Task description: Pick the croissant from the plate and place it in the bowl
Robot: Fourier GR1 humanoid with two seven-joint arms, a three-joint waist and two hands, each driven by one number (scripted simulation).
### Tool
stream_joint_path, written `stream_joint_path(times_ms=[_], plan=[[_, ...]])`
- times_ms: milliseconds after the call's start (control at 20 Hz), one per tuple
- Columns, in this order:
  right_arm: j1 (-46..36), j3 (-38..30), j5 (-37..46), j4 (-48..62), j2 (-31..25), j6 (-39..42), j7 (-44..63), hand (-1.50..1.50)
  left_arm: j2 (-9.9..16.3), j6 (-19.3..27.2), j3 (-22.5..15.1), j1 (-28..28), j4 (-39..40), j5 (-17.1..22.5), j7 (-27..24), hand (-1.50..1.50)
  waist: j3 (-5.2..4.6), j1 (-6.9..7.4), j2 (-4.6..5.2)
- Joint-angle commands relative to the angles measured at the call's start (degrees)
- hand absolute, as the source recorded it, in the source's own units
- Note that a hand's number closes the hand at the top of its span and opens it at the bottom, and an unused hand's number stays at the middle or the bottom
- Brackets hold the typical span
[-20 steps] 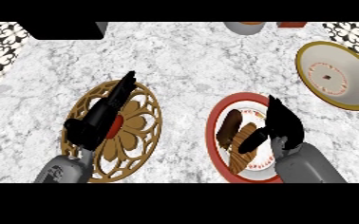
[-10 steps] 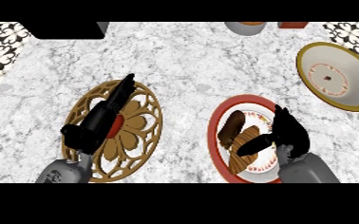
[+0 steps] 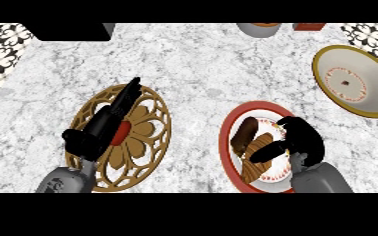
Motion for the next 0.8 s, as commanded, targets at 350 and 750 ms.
stream_joint_path(times_ms=[350,750], plan=[[-2.71,-3.38,8.27,3.18,0.72,2.00,2.13,1.50,-3.57,0.67,1.71,-4.83,0.94,-2.03,4.39,0.00,0.37,-0.03,0.45],[-7.33,3.85,2.18,6.12,-7.30,9.14,-33.13,1.50,-3.34,-1.33,0.30,-2.02,-0.49,-2.28,1.33,0.00,0.55,1.87,1.14]])
